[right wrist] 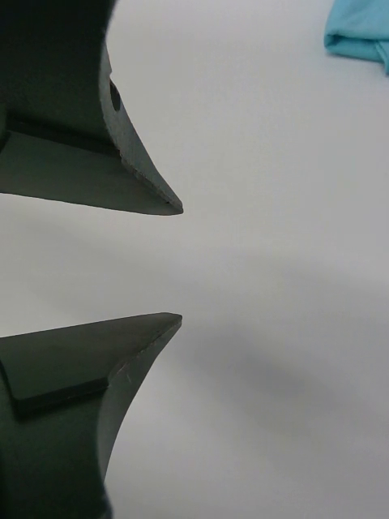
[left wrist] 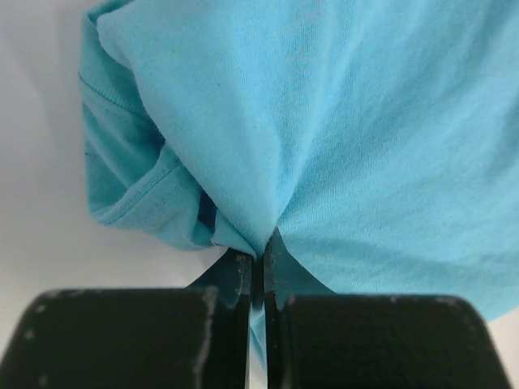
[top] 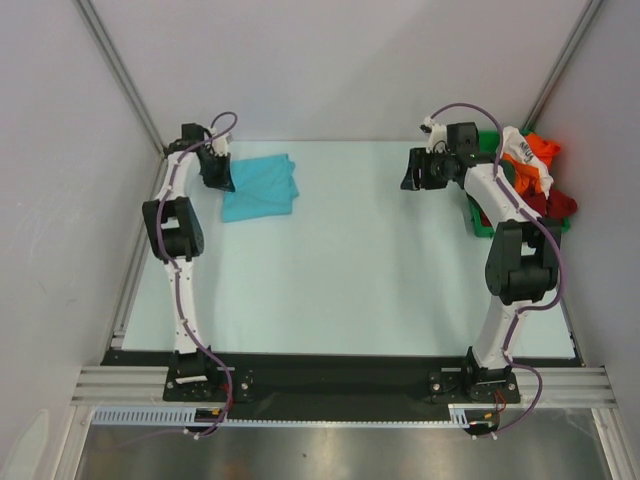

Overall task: Fold and stack the t-shirts
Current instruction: Neatly place the folded tshirt to the corner

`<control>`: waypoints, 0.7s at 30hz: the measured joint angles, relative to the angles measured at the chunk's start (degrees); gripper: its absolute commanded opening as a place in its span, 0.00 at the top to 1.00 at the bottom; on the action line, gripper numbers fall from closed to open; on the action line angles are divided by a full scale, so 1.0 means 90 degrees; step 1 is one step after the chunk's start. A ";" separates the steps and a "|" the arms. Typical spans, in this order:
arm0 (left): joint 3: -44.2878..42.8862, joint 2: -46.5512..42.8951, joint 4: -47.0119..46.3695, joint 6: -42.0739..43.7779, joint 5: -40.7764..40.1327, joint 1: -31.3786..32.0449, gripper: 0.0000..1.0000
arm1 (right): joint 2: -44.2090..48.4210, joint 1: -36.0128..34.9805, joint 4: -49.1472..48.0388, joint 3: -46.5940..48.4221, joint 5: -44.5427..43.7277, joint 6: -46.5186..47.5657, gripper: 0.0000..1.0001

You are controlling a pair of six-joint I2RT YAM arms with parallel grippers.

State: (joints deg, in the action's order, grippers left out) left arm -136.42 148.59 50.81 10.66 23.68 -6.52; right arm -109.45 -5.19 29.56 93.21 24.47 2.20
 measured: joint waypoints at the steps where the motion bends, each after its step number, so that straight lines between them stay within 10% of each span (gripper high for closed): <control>1: 0.0000 -0.0022 0.0002 0.0087 -0.0180 -0.0039 1.00 | 0.0000 0.0002 0.0000 -0.0002 -0.0007 0.0000 0.43; 21: -0.0418 0.0216 -0.1132 0.1501 -0.4622 -0.1156 1.00 | 0.0406 -0.0240 -0.0126 -0.0597 -0.0109 -0.0002 0.42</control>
State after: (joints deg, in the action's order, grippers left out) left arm -140.18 150.54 40.62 24.16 -17.91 -16.93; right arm -105.80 -7.35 28.42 87.83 23.49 2.17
